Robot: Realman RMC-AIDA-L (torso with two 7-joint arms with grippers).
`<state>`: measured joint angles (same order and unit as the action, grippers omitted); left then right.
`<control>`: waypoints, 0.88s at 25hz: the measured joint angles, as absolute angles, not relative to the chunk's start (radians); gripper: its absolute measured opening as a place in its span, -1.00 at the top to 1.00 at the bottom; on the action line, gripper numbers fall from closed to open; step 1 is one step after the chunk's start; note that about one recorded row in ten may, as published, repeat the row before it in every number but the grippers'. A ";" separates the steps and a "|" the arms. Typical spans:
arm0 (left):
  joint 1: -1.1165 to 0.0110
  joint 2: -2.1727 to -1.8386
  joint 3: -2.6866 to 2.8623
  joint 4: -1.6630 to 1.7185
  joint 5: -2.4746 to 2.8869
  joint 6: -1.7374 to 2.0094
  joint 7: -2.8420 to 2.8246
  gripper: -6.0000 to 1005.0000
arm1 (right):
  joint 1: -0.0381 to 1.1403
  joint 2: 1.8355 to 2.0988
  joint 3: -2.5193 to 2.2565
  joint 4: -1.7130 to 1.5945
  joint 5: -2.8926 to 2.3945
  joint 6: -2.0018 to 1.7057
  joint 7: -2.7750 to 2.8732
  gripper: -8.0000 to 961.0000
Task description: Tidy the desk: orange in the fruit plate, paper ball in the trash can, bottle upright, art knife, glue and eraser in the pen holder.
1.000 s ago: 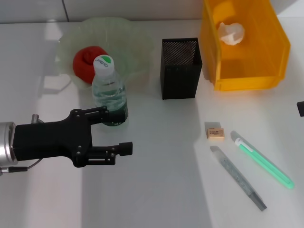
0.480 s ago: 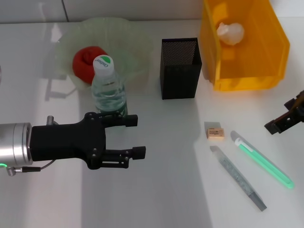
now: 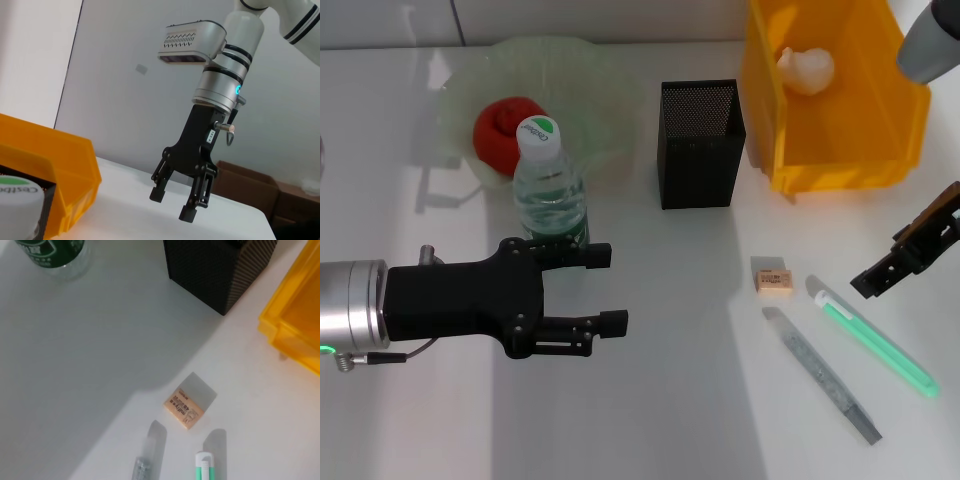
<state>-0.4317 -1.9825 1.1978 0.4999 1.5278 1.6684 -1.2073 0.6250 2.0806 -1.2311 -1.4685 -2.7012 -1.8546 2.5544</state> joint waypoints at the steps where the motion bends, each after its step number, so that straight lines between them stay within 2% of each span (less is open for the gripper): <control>1: -0.431 -1.983 1.198 0.501 1.528 1.668 -1.207 -0.65 | 0.627 2.081 -1.234 -1.460 -2.707 -1.848 2.557 -0.76; 22: -0.430 -1.993 1.198 0.505 1.528 1.671 -1.199 -0.65 | 0.696 2.083 -1.322 -1.248 -2.740 -1.726 2.611 -0.75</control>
